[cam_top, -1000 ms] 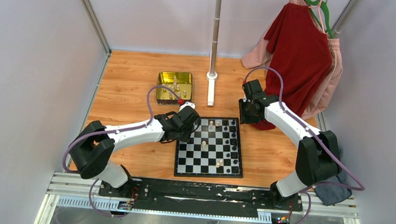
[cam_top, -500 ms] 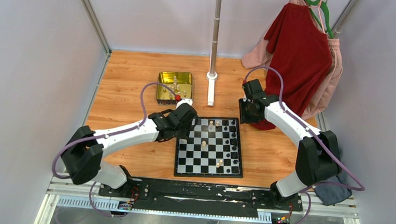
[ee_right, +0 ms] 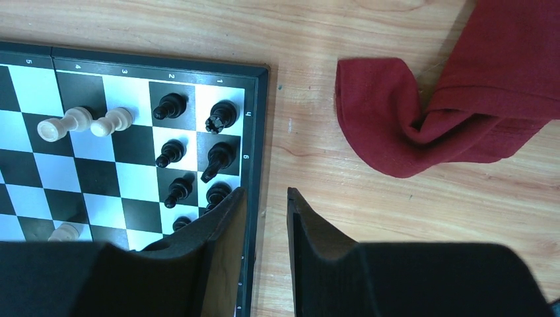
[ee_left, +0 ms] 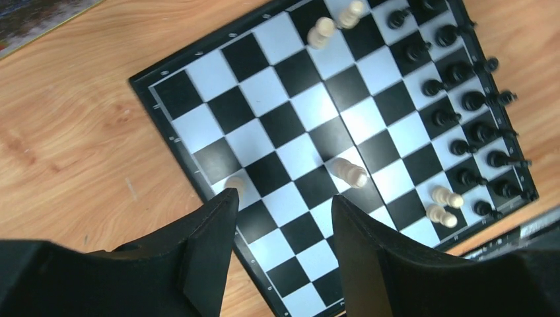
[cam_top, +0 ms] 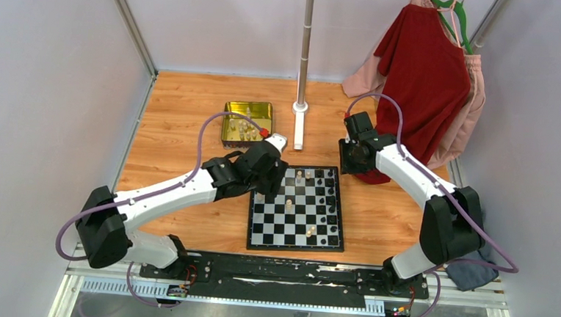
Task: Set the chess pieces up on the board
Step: Pick up the chess piece from the chessboard.
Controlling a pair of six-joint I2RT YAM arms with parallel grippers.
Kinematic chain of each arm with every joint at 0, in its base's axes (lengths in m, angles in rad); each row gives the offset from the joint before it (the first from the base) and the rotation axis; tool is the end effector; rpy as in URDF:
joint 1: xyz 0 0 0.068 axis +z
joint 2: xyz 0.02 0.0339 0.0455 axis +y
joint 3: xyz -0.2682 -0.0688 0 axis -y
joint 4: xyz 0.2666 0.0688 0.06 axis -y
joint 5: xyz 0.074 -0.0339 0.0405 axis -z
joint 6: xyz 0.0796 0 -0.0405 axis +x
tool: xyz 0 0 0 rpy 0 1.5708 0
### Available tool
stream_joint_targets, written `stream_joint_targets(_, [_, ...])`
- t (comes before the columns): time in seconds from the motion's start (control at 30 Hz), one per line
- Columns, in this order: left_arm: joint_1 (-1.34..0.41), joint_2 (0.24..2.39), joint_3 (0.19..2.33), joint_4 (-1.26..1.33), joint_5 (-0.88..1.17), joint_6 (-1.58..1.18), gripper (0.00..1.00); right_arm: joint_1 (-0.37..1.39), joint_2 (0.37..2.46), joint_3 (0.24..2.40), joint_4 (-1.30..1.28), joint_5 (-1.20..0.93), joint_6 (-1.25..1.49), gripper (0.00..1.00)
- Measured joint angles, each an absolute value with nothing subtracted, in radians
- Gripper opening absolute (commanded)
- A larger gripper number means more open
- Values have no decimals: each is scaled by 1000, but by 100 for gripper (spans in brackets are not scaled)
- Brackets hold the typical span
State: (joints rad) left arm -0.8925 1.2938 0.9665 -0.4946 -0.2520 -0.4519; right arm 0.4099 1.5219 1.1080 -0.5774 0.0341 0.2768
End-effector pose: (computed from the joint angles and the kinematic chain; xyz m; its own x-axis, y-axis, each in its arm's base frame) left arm 0.2170 -0.2377 0.2319 -0.6962 0.1900 -0.6922 0.3818 0.9146 -0.1330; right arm 0.3305 0.1407 0.2006 -0.8424 -0.0682 -0.5346 -0.1569 0.9800 0.1222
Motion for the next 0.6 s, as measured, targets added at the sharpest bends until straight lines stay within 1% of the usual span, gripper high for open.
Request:
stream_joint_targets(0.27, [-963,1398,1019,-485,-148,-347,59,410,1504,1108,-577,39,278,33])
stream_joint_targets(0.6, [-984,1487,1037,-472,-76,-290,58,410,1500,1104,-576,51,282,34])
